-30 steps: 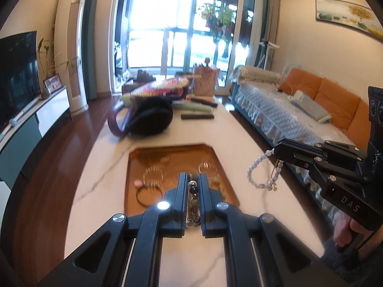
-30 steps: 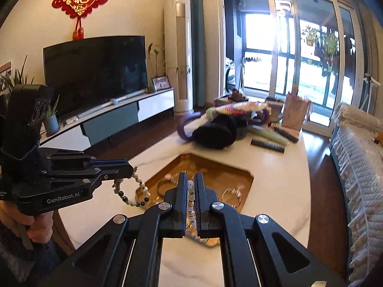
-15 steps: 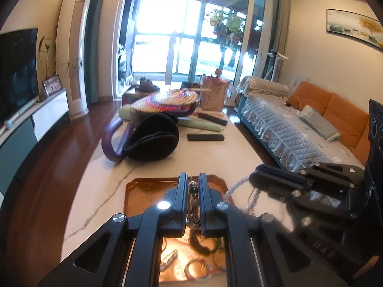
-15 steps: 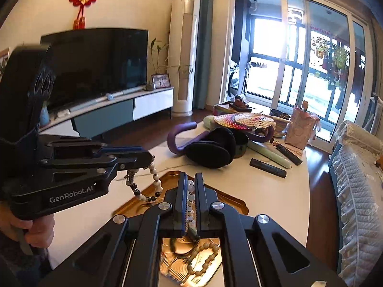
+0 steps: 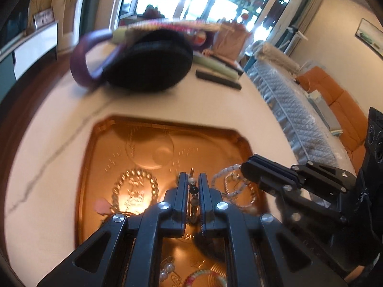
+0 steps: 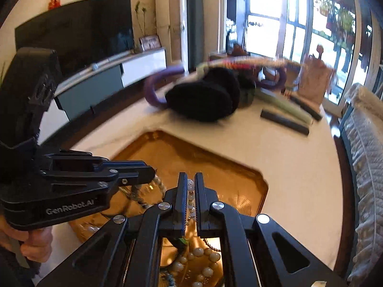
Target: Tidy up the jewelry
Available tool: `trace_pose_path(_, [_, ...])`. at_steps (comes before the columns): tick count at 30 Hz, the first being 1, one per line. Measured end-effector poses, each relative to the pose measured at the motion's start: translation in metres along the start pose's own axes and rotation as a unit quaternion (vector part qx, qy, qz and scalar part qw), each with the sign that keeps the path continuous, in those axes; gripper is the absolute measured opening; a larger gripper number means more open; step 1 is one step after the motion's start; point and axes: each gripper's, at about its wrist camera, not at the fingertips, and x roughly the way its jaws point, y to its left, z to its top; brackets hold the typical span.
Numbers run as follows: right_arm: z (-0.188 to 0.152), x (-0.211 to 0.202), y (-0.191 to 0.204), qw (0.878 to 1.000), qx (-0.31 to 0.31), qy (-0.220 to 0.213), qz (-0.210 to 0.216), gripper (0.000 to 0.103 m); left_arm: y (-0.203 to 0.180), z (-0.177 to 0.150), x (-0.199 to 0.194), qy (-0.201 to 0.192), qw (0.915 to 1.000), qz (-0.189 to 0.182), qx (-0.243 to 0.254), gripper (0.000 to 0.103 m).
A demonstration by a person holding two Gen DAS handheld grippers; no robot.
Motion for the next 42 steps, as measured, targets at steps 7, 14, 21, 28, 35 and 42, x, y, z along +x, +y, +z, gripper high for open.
trace_pose_path(7, [-0.019,0.015,-0.002,0.999,0.025,0.025,0.001,0.006,0.003,-0.009,0.008,0.021,0.9991,0.033,-0.019,0.012])
trace_pose_path(14, [-0.014,-0.029,0.001,0.998,0.064,-0.010,0.021,0.064,-0.024,-0.017,-0.077,-0.073,0.9927,0.096,0.002,0.081])
trace_pose_path(21, [-0.015,-0.120,0.037,0.992,0.103,-0.067,0.022,0.080,-0.055,-0.053,-0.171,-0.144,0.9868,0.073,0.009,0.102])
trace_pose_path(28, [-0.039,-0.183,0.065,0.987,0.141,-0.075,0.002,0.090,-0.101,-0.092,-0.223,-0.180,0.9755,0.125,0.025,0.103])
trace_pose_path(35, [-0.071,-0.204,0.081,0.985,0.161,-0.020,-0.060,0.090,-0.120,-0.130,-0.234,-0.119,0.9788,0.164,0.035,0.103])
trace_pose_path(42, [-0.102,-0.215,0.093,0.979,0.161,-0.004,-0.129,0.090,-0.123,-0.162,-0.236,-0.095,0.9755,0.196,0.030,0.103])
